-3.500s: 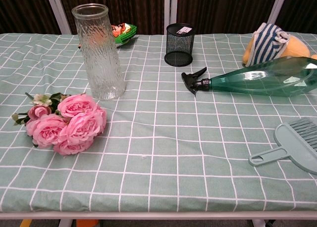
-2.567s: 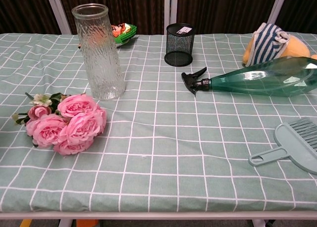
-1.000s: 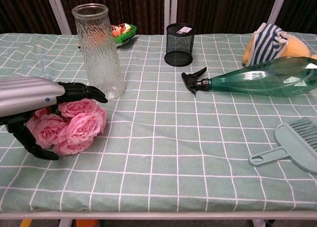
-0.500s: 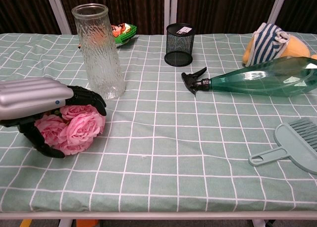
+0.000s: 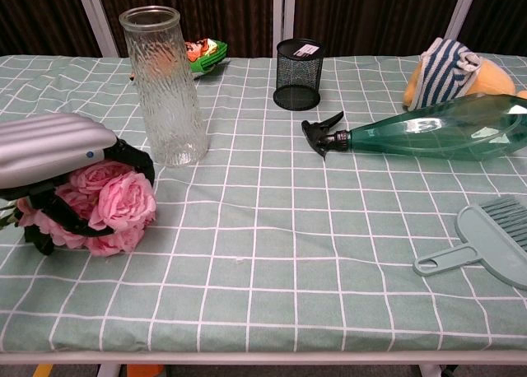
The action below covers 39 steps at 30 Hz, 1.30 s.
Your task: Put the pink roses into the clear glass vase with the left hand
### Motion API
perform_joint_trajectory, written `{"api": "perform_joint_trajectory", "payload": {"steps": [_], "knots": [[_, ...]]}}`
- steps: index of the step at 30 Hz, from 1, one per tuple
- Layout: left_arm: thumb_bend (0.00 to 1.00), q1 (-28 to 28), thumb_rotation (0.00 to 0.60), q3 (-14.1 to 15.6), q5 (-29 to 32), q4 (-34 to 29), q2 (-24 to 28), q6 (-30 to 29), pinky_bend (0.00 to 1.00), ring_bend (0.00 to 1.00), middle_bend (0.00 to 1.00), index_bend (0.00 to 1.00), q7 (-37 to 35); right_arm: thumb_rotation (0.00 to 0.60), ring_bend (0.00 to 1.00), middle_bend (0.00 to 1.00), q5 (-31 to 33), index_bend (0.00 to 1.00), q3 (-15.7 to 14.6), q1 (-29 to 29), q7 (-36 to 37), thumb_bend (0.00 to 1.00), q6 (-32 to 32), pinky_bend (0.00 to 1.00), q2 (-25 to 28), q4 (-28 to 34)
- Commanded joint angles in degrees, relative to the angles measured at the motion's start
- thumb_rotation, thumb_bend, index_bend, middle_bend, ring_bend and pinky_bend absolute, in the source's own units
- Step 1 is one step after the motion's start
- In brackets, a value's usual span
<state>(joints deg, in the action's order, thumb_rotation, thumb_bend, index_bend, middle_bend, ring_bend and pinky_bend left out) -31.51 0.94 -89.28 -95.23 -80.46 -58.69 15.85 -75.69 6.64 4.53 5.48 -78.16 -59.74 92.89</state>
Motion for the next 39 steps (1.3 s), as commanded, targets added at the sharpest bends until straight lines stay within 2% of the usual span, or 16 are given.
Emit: {"api": "perform_joint_trajectory", "payload": {"steps": [1, 4, 10, 14, 15, 16, 20, 24, 28, 34, 36, 39], "knots": [[0.28, 0.45, 0.600, 0.03, -0.99, -0.01, 0.19, -1.61, 0.65, 0.45, 0.47, 0.49, -0.09, 0.600, 0.00, 0.00, -0.02, 0.05, 0.12, -0.02, -0.12, 0.13, -0.18, 0.00, 0.29, 0.35], [0.28, 0.97, 0.600, -0.12, -2.11, -1.42, 1.64, -3.79, 0.66, 0.46, 0.47, 0.49, 0.01, 0.600, 0.00, 0.00, -0.22, 0.05, 0.17, -0.07, -0.32, 0.13, -0.51, 0.00, 0.60, 0.90], [0.28, 2.99, 0.600, -1.33, -3.17, -5.81, 7.91, -9.60, 0.66, 0.46, 0.47, 0.49, 1.83, 0.600, 0.00, 0.00, -0.81, 0.05, 0.23, -0.33, -0.57, 0.14, -1.50, 0.00, 1.01, 1.81], [0.28, 4.86, 0.600, -3.29, -1.88, -7.22, 11.68, -14.02, 0.65, 0.46, 0.47, 0.49, 2.78, 0.600, 0.00, 0.00, -1.16, 0.05, 0.15, -0.50, -0.50, 0.14, -1.93, 0.00, 1.01, 1.95], [0.28, 5.58, 0.600, -4.96, -1.32, -6.59, 11.91, -16.81, 0.65, 0.46, 0.47, 0.49, 3.19, 0.600, 0.00, 0.00, -1.23, 0.05, 0.10, -0.52, -0.49, 0.14, -1.94, 0.00, 1.00, 1.98], [0.28, 6.49, 0.600, -6.85, -1.18, -5.43, 11.56, -20.55, 0.65, 0.46, 0.47, 0.49, 3.20, 0.600, 0.00, 0.00, -1.32, 0.05, 0.04, -0.52, -0.50, 0.14, -1.94, 0.00, 0.98, 2.03], [0.28, 8.21, 0.600, -11.41, -0.80, -1.86, 9.81, -28.85, 0.64, 0.46, 0.47, 0.49, 1.01, 0.600, 0.00, 0.00, -1.61, 0.05, -0.06, -0.46, -0.52, 0.14, -1.93, 0.00, 0.86, 2.11], [0.28, 8.02, 0.600, -14.48, 1.51, 0.06, 10.30, -30.12, 0.64, 0.46, 0.47, 0.49, 0.12, 0.600, 0.00, 0.00, -1.93, 0.06, -0.28, -0.33, -0.60, 0.14, -1.68, 0.00, 0.68, 2.04], [0.28, 7.20, 0.600, -17.11, 1.04, 2.54, 9.37, -32.67, 0.64, 0.46, 0.47, 0.50, -1.42, 0.600, 0.00, 0.00, -1.93, 0.06, -0.45, -0.17, -0.62, 0.14, -1.21, 0.00, 0.52, 1.92], [0.28, 6.13, 0.600, -24.55, 2.76, 6.08, -0.91, -44.04, 0.64, 0.46, 0.48, 0.52, -14.59, 0.600, 0.00, 0.00, -2.12, 0.06, -0.55, 0.03, -0.28, 0.14, -0.93, 0.00, -0.04, 1.21], [0.28, 5.88, 0.600, -26.79, 5.65, 4.33, -2.81, -44.60, 0.64, 0.46, 0.48, 0.52, -19.83, 0.600, 0.00, 0.00, -2.18, 0.06, -0.72, 0.11, -0.27, 0.14, -0.64, 0.00, -0.14, 1.01], [0.28, 6.04, 0.600, -29.92, 10.60, -1.52, -3.20, -43.37, 0.64, 0.46, 0.48, 0.52, -25.62, 0.600, 0.00, 0.00, -2.06, 0.07, -0.76, 0.19, -0.07, 0.14, -0.35, 0.00, -0.24, 0.77]]}}
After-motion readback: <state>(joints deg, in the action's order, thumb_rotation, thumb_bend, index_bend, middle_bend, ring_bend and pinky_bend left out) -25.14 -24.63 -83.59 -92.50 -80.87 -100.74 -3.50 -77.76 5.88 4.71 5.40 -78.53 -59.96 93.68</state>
